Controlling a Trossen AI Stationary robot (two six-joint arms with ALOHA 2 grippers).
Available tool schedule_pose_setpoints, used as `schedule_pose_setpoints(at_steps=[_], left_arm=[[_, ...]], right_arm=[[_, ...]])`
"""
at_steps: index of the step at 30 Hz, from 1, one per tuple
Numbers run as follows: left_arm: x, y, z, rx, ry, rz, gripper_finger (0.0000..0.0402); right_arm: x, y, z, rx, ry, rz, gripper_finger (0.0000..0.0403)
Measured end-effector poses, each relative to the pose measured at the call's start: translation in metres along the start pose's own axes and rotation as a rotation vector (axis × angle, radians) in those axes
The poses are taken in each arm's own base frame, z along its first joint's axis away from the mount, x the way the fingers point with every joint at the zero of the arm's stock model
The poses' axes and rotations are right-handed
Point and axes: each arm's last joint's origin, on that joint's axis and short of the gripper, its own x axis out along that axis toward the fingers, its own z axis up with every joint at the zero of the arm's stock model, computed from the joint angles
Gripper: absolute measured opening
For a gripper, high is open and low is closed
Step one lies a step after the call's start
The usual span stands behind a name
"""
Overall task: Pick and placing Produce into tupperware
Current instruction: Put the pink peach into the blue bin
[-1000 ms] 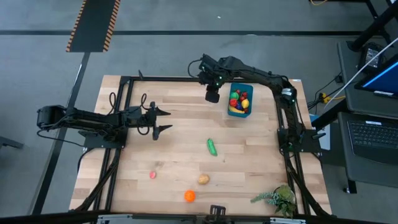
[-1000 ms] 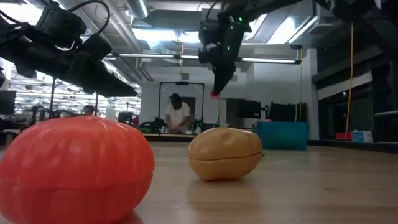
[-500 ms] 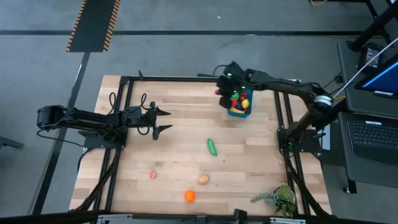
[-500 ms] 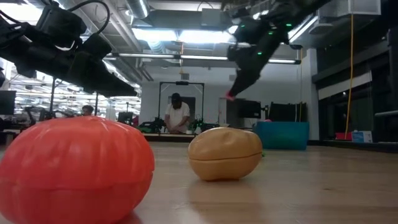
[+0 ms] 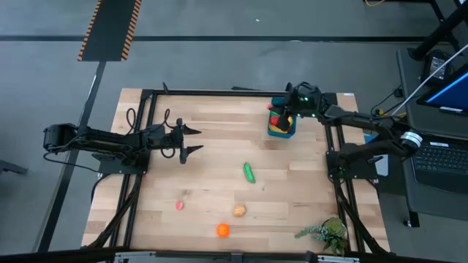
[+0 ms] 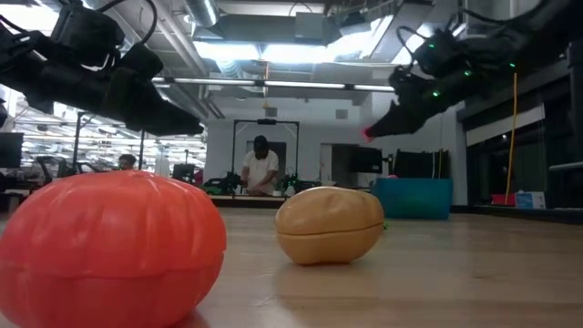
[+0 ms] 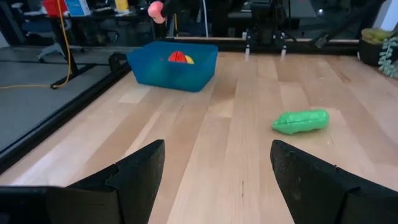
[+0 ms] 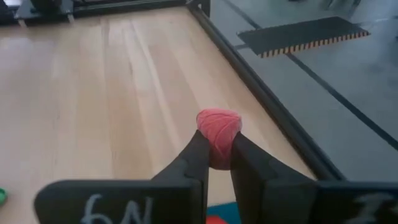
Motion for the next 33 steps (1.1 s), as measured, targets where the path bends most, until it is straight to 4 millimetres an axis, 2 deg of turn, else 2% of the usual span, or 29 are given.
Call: schedule_pose_setpoints(at_steps=[4, 13, 20, 27, 33], left_arm=[[0.0, 0.0, 0.001, -0.004, -0.013, 0.0, 0.0286], [0.0, 0.0, 0.001, -0.033, -0.011, -0.001, 0.0286], [0.0, 0.0, 0.001, -0.034, -0.012, -0.001, 0.0286], [0.0, 0.0, 0.001, -0.059, -0.015, -0.001, 0.0286], [0.0, 0.0, 0.002, -0.059, -0.016, -0.001, 0.0286]], right_arm=[[-0.01, -0.005, -0.017, 0.036, -0.045, -0.002, 0.0048], [-0.026, -0.019, -0.033, 0.084, -0.209, -0.071, 0.0048], [-0.032, -0.022, -0.048, 0.127, -0.26, -0.144, 0.0049], [-0.035, -0.028, -0.05, 0.191, -0.267, -0.179, 0.0064], [-0.034, -0.027, -0.052, 0.148, -0.238, -0.16, 0.0059]])
